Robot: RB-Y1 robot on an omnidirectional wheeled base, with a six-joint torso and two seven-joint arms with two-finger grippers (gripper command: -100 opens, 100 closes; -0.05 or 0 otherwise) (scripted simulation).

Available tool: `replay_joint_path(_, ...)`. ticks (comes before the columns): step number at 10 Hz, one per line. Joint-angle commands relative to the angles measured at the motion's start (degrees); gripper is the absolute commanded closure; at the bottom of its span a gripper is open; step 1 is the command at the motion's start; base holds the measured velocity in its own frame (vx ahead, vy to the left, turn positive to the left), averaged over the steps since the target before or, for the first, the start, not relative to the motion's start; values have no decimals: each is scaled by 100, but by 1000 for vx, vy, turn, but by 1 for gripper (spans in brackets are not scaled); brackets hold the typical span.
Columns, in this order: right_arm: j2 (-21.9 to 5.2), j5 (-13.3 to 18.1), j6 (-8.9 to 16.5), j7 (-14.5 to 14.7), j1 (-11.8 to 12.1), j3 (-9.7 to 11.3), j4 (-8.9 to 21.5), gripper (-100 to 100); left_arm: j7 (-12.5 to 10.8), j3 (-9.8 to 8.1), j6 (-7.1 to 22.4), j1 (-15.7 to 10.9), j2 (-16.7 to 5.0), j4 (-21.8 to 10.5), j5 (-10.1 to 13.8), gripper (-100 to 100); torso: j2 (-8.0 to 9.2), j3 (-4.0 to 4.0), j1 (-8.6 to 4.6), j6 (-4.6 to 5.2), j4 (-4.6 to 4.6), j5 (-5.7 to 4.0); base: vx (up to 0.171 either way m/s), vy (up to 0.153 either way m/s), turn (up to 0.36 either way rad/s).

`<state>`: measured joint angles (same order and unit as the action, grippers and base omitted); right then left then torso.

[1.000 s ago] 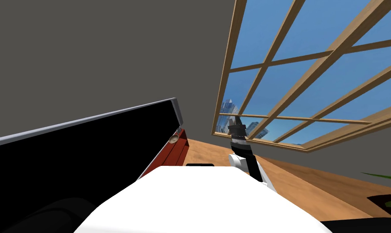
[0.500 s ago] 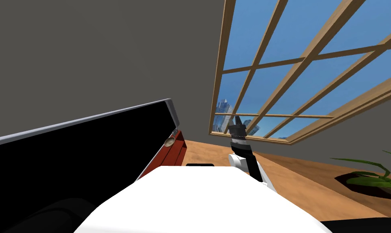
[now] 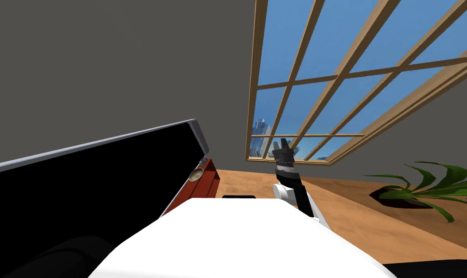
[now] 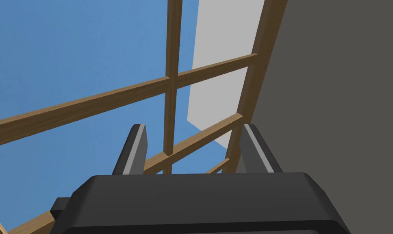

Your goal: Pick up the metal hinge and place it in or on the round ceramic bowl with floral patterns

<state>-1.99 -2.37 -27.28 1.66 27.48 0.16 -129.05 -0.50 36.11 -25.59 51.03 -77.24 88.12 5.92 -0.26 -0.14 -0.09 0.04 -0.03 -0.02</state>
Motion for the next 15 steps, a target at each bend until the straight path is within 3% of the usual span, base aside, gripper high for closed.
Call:
replay_joint_path(1,0,0,0,0,0,0,0,0,-27,286,18,-79,-286,-286,41,-100,0,0,0,0,0,0,86,-51,-385)
replay_joint_path(2,0,0,0,0,0,0,0,0,-27,286,18,-79,-326,-364,41,-100,-9,-5,-6,1,-2,-1,69,-25,-129)
replay_joint_path(4,0,0,0,0,0,0,0,0,-90,638,41,-274,-681,-756,94,-100,-7,-4,1,-1,-2,0,93,-22,-275)
replay_joint_path(5,0,0,0,0,1,0,0,0,-90,638,41,-274,-704,-756,94,-100,-16,-9,1,0,-4,0,95,-15,-154)
replay_joint_path(9,0,0,0,0,1,0,0,0,-215,1220,64,-843,-1174,-1388,156,-100,-36,-21,-1,1,-8,-1,138,-13,-342)
replay_joint_path(12,-1,0,0,0,2,-1,0,0,-300,1531,65,-1320,-1273,-1712,168,-100,-46,-27,6,-2,-10,2,168,24,-323)
replay_joint_path(13,-1,0,0,0,2,-1,0,0,-300,1531,65,-1350,-1273,-1712,168,-100,-47,-28,4,-4,-11,2,102,34,-106)
replay_joint_path(15,-1,0,0,0,1,-1,0,0,-346,1674,64,-1673,-1239,-1862,165,-100,-11,-7,5,-7,-3,2,74,50,-208)
